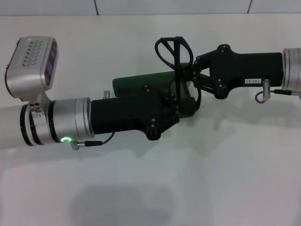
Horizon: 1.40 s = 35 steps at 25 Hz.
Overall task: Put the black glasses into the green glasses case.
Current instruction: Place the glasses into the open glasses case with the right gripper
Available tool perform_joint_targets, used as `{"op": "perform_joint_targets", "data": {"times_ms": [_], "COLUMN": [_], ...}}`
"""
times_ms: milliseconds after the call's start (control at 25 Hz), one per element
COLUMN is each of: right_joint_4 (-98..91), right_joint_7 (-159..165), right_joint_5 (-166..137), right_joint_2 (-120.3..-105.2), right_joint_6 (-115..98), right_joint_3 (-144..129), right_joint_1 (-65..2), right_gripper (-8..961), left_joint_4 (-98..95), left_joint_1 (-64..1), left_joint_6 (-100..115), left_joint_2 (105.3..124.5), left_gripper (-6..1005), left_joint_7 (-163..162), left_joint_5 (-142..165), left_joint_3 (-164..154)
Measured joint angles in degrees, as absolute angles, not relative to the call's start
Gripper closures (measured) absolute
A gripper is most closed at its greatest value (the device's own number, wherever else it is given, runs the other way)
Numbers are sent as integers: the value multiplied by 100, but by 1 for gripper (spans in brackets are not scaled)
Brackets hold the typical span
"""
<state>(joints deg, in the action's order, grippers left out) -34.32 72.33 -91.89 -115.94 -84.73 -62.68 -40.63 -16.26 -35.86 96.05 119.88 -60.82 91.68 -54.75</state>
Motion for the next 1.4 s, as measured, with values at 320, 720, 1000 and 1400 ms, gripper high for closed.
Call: {"op": "perform_joint_targets", "data": {"times_ms": [320,720,1000,1400], "right_joint_4": [-3456,-3437,-3423,-3416], "right_joint_7": [7233,7233,7233,7239], "right_joint_5": [-9050,-8718,-8629,-8525], "right_joint_2": [-11605,-11592,-11609,-11610], "right_joint_6": [-8529,-8811,-9002,-9171], "right_joint_3": [-6305,-6312,-6315,-6319], "right_joint_1": [-4053,-4066,-4080,-4087], "right_gripper": [864,864,863,863], "left_joint_4": [-1626,-1617,-1617,-1617], "left_joint_1": [-3586,-3574,-3581,-3586], "left_joint_6": [9607,9607,9601,9590], "left_joint_2": [11988,11988,11988,11988], "left_gripper": [980,979,978,977], "left_joint_7": [-6089,-6091,-6091,-6091], "left_joint_5": [9178,9184,9185,9185], "left_joint_3": [-5475,-5475,-5475,-5475]}}
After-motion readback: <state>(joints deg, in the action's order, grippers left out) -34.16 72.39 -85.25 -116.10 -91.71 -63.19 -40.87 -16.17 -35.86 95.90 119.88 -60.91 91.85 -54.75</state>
